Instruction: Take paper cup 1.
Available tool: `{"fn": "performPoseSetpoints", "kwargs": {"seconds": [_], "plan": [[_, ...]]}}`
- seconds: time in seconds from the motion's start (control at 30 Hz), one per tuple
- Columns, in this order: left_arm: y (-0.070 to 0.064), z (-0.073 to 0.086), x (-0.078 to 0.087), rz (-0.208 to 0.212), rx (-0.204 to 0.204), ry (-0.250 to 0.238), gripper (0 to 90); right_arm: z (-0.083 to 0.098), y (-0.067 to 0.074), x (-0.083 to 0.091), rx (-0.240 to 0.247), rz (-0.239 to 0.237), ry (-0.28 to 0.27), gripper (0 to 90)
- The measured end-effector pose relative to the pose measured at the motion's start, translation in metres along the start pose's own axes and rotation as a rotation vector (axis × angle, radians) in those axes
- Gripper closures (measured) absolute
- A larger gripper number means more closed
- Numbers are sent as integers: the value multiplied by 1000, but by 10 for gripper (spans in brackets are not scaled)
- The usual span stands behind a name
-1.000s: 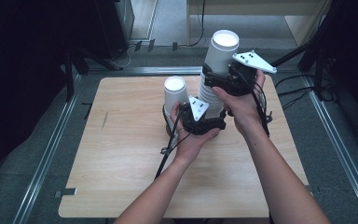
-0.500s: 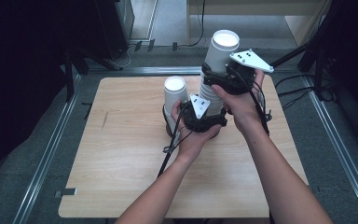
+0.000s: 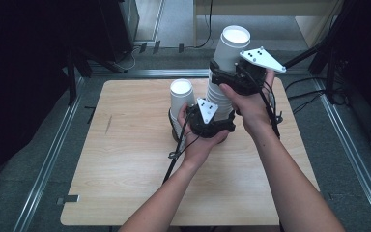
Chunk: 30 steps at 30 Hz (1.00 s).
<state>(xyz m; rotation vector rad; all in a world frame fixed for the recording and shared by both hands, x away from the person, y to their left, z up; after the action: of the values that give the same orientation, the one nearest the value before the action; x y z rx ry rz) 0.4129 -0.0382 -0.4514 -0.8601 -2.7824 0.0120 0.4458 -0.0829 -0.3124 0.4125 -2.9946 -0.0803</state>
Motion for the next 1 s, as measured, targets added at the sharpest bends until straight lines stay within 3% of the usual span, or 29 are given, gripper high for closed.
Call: {"fn": "performPoseSetpoints", "kwargs": {"seconds": [0.3, 0.43, 0.57, 0.77, 0.83, 0.9, 1.0], "plan": [[0, 1, 0, 3, -8, 6, 22, -7, -1, 3, -14, -9, -24, 138], [-1, 3, 0, 2, -10, 10, 22, -9, 2, 5, 35, 6, -39, 165], [0, 5, 0, 1, -7, 17, 22, -13, 1, 6, 15, -2, -43, 162], [-2, 4, 1, 4, -17, 17, 22, 4, 1, 3, 5, -8, 17, 83], [-2, 5, 2, 6, -15, 17, 22, 9, -2, 1, -4, 23, 23, 57], [-1, 5, 2, 6, -12, 13, 22, 9, -2, 0, -22, 2, 17, 113], [0, 6, 3, 5, -15, 19, 22, 4, 1, 2, 2, 10, -9, 129]]}}
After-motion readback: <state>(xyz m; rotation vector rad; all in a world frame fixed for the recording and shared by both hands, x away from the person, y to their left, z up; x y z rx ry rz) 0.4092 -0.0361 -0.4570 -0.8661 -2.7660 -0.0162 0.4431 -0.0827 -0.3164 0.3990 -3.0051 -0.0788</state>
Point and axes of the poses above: each handheld gripper's, and its own axes: x roughly backward along the jaws, z roughly out of its underside, y roughly to its left, the point moved 8 cm from there along -x, roughly forward along the jaws, and after that the axes turned 9 degrees about z, right-handed, at the moved point
